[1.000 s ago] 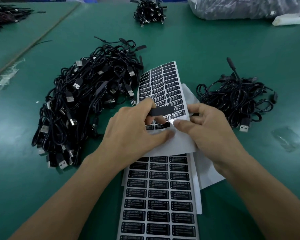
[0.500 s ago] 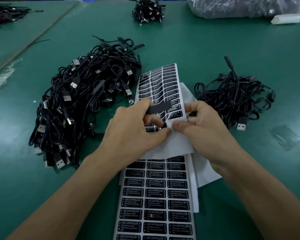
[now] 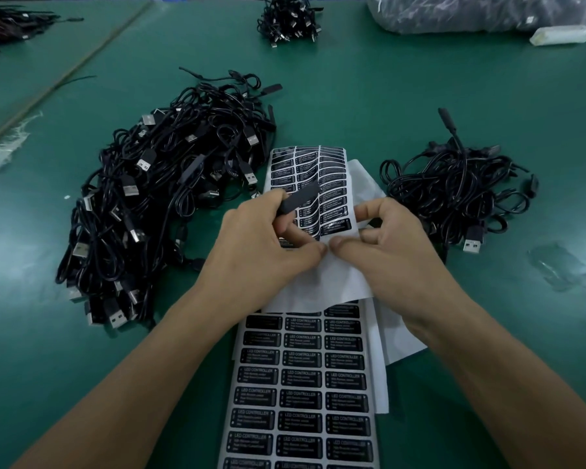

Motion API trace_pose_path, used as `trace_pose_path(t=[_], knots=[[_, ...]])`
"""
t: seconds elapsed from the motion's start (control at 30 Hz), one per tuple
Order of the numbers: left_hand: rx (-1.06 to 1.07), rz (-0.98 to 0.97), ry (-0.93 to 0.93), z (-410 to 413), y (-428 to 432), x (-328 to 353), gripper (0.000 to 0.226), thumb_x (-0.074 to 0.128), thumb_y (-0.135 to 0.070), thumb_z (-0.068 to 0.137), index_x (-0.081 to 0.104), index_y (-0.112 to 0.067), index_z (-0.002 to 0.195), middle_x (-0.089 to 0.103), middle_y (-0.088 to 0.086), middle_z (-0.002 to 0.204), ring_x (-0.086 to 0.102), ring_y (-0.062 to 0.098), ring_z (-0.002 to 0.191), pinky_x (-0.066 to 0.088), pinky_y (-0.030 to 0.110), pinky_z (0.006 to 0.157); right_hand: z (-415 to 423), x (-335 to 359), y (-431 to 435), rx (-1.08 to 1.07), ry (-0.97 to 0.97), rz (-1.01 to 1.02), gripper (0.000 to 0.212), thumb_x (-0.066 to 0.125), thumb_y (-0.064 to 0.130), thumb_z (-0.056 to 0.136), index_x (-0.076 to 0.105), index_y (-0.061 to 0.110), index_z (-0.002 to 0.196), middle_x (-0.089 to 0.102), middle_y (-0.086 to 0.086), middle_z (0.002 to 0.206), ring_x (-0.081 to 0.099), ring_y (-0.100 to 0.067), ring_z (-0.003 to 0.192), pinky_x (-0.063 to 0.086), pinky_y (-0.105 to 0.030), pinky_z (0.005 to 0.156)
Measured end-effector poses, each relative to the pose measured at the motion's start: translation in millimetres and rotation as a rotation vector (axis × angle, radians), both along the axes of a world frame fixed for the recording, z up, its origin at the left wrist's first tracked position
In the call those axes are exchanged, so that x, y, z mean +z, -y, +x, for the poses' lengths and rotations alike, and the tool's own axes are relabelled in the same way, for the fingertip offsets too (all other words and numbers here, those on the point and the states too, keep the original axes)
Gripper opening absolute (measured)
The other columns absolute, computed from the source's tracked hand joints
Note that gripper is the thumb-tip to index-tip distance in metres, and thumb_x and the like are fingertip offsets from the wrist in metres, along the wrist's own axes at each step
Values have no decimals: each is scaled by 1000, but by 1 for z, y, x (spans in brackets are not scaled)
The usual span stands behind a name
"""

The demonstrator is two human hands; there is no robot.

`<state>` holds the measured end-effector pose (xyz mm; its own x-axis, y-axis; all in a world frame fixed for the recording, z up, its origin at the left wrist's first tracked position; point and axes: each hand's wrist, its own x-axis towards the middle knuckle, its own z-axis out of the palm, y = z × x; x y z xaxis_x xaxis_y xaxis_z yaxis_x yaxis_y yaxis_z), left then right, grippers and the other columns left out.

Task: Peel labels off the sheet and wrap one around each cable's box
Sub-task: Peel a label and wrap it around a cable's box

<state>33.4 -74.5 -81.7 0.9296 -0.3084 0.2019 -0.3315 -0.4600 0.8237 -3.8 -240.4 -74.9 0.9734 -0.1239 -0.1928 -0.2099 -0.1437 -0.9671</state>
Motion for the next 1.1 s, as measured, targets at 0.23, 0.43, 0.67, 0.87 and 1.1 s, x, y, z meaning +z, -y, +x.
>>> trace_pose_path(t=[0.23, 0.43, 0.67, 0.87, 1.1], knots=[[25, -40, -28, 5, -1, -3, 50, 77, -15, 76, 29, -22, 69, 72, 0, 69, 45, -1, 47, 34, 13, 48, 1, 1, 1, -19, -6, 28, 26, 67, 3, 92, 53, 18, 108, 77, -8, 90, 75, -25, 84, 58, -56, 85], [46, -26, 31, 1, 1, 0, 47, 77, -23, 76, 31, -26, 67, 71, 0, 70, 40, 2, 44, 31, 14, 45, 1, 2, 0, -19, -4, 54, 25, 66, 4, 93, 52, 16, 110, 76, -12, 94, 75, -28, 87, 58, -56, 84], [9, -36, 29, -1, 2, 2, 54, 87, -18, 72, 34, -23, 68, 73, -9, 68, 48, -6, 43, 32, 8, 43, 2, 0, -1, 6, -1, 29, 24, 65, 2, 94, 52, 17, 108, 77, -10, 91, 74, -32, 88, 57, -58, 84], [-10, -50, -56, 2, 0, -1, 50, 79, -17, 70, 29, -22, 71, 74, -7, 69, 43, -2, 44, 32, 20, 49, 1, -2, -4, 3, 17, -2, 23, 64, 4, 95, 52, 20, 106, 77, -11, 90, 71, -40, 91, 55, -63, 81], [23, -156, -148, 7, -2, 0, 41, 75, -20, 67, 35, -24, 69, 69, 20, 73, 68, 42, 82, 48, 45, 66, 0, 0, -4, -17, 11, 6, 25, 64, 3, 94, 53, 21, 107, 77, -8, 88, 72, -37, 88, 55, -64, 79]])
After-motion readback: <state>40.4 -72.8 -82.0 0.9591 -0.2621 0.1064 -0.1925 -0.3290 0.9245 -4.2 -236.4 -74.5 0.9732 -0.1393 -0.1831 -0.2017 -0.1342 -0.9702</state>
